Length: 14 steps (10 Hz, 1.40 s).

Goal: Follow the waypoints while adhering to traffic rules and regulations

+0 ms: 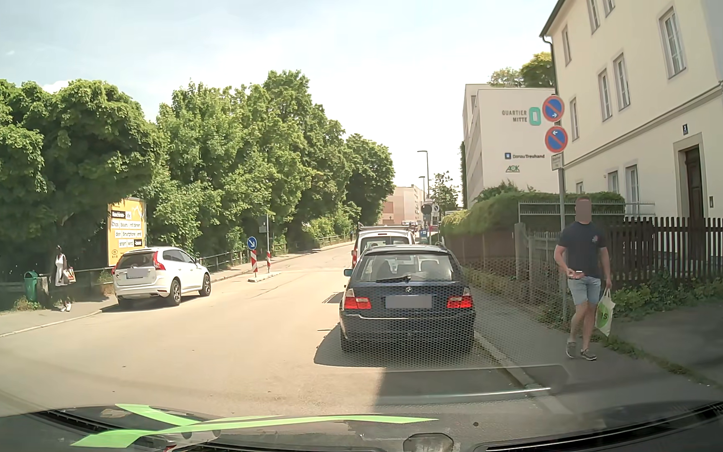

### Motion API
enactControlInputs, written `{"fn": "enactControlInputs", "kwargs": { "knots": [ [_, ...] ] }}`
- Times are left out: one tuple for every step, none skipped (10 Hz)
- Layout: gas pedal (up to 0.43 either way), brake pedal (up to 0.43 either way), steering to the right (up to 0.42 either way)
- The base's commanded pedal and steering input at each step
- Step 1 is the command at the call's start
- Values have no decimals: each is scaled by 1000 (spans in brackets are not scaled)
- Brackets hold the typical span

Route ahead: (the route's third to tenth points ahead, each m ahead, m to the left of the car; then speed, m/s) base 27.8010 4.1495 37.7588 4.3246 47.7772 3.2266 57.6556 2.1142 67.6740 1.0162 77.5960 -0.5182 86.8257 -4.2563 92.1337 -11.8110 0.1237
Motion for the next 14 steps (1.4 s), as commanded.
{"fn": "enactControlInputs", "kwargs": {
  "knots": [
    [0, 244, -1],
    [0, 244, -1],
    [0, 244, -1],
    [0, 244, -1],
    [0, 250, 0],
    [0, 250, 2],
    [0, 250, 3],
    [0, 250, 3],
    [0, 250, 2],
    [0, 250, 2],
    [0, 250, 3],
    [0, 250, 2],
    [0, 250, 2],
    [0, 250, 3]
  ]
}}
